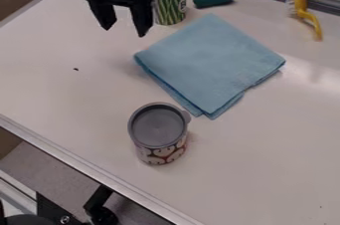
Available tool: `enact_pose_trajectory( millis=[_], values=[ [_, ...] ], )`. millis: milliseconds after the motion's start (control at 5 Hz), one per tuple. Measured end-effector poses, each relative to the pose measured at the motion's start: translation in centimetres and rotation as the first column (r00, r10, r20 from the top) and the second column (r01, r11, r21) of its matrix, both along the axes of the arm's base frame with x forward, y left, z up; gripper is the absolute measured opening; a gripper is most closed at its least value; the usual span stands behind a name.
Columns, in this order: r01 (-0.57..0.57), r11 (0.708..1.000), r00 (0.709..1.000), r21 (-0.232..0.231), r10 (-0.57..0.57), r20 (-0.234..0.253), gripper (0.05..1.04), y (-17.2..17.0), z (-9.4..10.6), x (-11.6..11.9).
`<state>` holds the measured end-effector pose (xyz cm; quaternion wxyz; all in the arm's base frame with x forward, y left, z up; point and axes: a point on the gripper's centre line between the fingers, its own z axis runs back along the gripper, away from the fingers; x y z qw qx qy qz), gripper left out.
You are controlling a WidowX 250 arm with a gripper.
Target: Move the striped can behind the table.
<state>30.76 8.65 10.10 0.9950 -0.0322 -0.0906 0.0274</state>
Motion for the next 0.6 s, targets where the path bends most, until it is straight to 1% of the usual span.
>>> enact_pose_trajectory(
  millis=[200, 400, 600],
  values=[
    [0.015, 1.0, 1.0, -0.004, -0.015, -0.016, 0.999, -3.1, -0.7, -0.1],
    [0.019, 1.0, 1.0, -0.006, -0.019, 0.014, 0.999, -6.7, -0.9, -0.7],
    [0.031, 0.999, 0.999, 0.013, -0.031, -0.019, 0.999, -9.9, -0.8, -1.0]
  ],
)
